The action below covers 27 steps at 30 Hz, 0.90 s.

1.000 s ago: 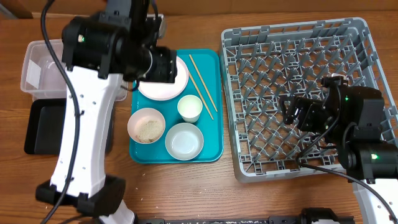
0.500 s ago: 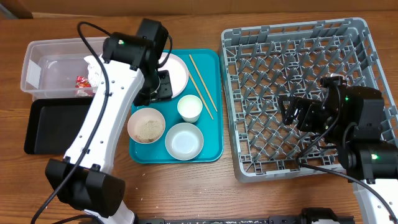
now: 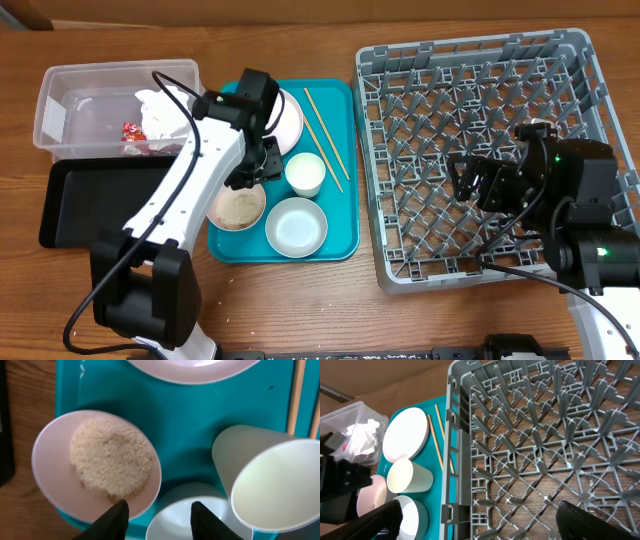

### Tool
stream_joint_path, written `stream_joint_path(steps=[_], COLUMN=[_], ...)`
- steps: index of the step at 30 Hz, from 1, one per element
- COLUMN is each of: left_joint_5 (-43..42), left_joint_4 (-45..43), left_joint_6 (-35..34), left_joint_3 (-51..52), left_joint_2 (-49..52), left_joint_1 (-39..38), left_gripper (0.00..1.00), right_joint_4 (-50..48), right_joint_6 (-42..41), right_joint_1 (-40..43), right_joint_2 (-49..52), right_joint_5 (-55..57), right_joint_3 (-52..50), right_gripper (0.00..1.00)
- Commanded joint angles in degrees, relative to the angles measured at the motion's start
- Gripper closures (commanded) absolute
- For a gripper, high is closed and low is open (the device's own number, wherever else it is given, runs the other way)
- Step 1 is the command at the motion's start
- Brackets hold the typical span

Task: Sort waste into correct bins and load items into the dishwasher
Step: 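Lower the left gripper and grasp the rim of the rice bowl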

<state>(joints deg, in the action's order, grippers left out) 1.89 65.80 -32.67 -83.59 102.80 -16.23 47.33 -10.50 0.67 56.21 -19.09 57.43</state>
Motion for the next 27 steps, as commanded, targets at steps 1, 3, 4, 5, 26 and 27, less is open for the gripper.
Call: stream_joint_path(steps=[1,3,4,5,26,27], left_joint_5=[-2.03,-2.14,-2.12,-2.12,-3.91,-3.93], left_joint_4=[-3.93,-5.88,-6.58,-7.65,-14.47,-14.34], left_joint_6=[1.86,1.88,1.86,1.90,4.61,4.61], left_joint_3=[3.72,5.35,5.95,6.73,10.38,10.38], left_joint_2=[-0.04,-0.04,0.04,0.17,7.39,7.58], left_joint_1=[1.66,2.10,2.21,2.34,2.38,2.38], left_gripper=[0.52,0.52,0.52,0.52,0.68,0.73], right_joint_4=[-0.24,-0.24,-0.24,-0.24,0.37,0.48], right_joint_6=[0.00,0.00,-0.02,-0.02,-0.24,-0.24], right_joint_1=[-0.28,-0.28,-0.28,-0.28,-0.28,-0.28], right_joint_2=[-0.13,-0.13,-0.13,-0.13,-0.13,-0.13], right_joint_5=[-0.07,-0.09,-0.09,-0.09,-0.55,-0.55], right_joint_3=[1.68,1.68,1.68,1.68,1.68,1.68], right_gripper=[0.00,0.00,0.00,0.00,0.00,0.00])
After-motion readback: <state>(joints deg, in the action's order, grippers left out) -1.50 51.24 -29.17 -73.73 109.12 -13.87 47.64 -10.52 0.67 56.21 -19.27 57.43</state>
